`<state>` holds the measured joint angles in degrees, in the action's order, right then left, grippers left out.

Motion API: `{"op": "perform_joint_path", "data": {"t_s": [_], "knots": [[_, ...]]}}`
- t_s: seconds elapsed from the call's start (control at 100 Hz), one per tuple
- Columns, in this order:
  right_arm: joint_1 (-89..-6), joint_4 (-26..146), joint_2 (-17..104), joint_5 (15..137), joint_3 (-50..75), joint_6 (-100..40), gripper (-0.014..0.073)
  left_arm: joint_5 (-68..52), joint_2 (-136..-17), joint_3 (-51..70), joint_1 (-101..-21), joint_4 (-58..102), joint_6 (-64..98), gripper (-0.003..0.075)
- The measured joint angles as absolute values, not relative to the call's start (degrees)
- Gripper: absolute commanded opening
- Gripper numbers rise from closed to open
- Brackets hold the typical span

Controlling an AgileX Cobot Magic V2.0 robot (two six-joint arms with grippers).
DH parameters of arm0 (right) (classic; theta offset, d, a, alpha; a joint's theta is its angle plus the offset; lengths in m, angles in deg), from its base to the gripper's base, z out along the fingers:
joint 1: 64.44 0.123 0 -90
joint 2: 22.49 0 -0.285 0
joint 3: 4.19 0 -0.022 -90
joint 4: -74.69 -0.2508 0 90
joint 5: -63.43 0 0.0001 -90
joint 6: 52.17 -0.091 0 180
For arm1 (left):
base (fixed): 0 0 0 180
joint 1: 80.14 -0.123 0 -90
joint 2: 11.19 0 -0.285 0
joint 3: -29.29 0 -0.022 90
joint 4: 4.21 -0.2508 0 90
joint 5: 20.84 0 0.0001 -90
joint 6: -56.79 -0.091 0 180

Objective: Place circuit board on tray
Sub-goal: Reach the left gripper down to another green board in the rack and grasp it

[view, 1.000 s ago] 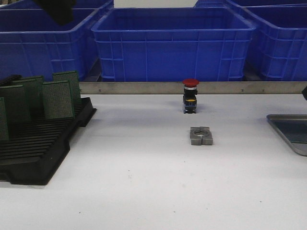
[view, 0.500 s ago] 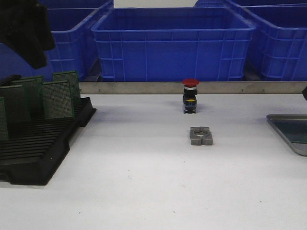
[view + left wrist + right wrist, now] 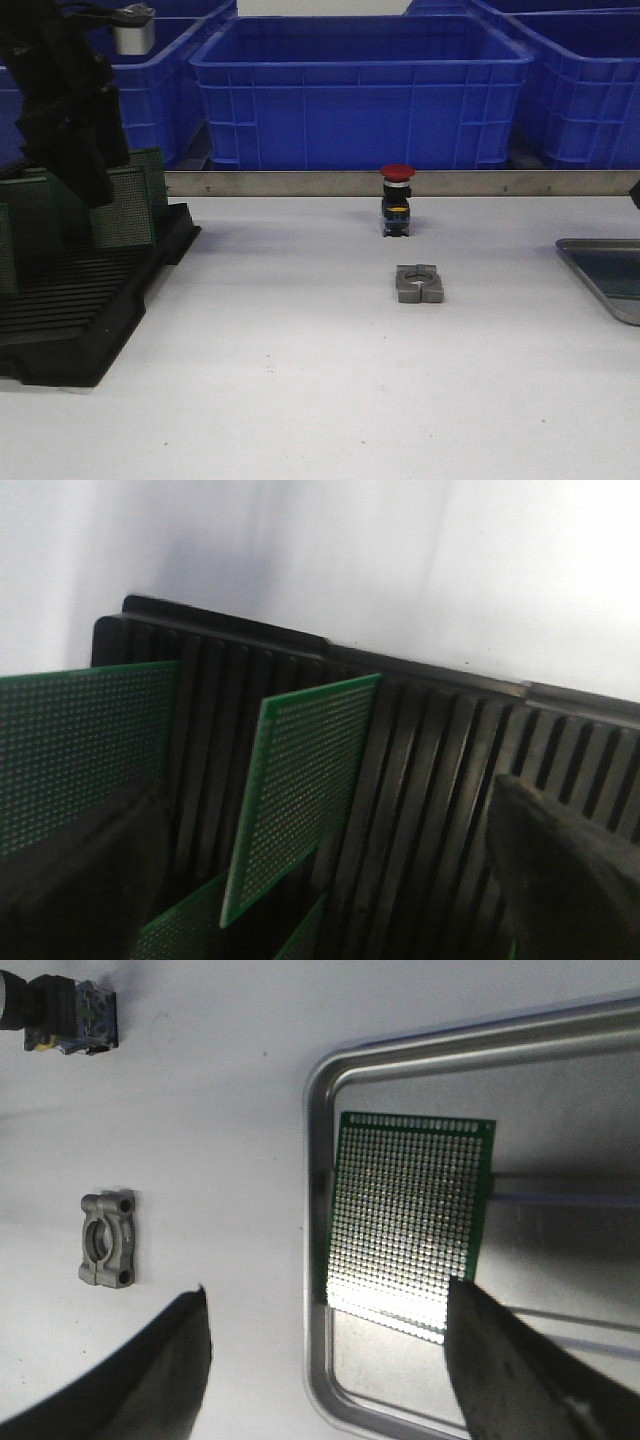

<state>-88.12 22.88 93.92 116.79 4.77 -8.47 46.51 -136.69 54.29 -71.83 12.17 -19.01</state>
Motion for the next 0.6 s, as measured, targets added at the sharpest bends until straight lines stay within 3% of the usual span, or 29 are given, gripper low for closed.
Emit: {"op": "perform_joint_path", "data": {"t_s": [0.2, 0.28, 0.37, 0.54, 0.57, 0.6], "knots": [[-88.12, 22.97, 93.92, 116.79, 4.77, -8.47, 0.0519, 46.38, -138.94, 54.29, -71.83, 12.25, -19.01, 0.0597], [-88.12, 22.97, 93.92, 116.79, 4.77, -8.47, 0.0519, 46.50, -139.68, 54.29, -71.83, 12.25, -19.01, 0.0550], [-88.12, 22.97, 93.92, 116.79, 4.77, -8.47, 0.0519, 46.49, -139.79, 54.29, -71.83, 12.15, -19.01, 0.0412], [-88.12, 22.97, 93.92, 116.79, 4.77, -8.47, 0.0519, 46.49, -139.79, 54.29, -71.83, 12.15, -19.01, 0.0027], [-88.12, 22.97, 93.92, 116.79, 4.77, -8.47, 0.0519, 46.49, -139.79, 54.29, -71.83, 12.15, -19.01, -0.0019], [-88.12, 22.97, 93.92, 116.79, 4.77, -8.47, 0.0519, 46.49, -139.79, 54.29, -71.83, 12.15, -19.01, -0.0015]]}}
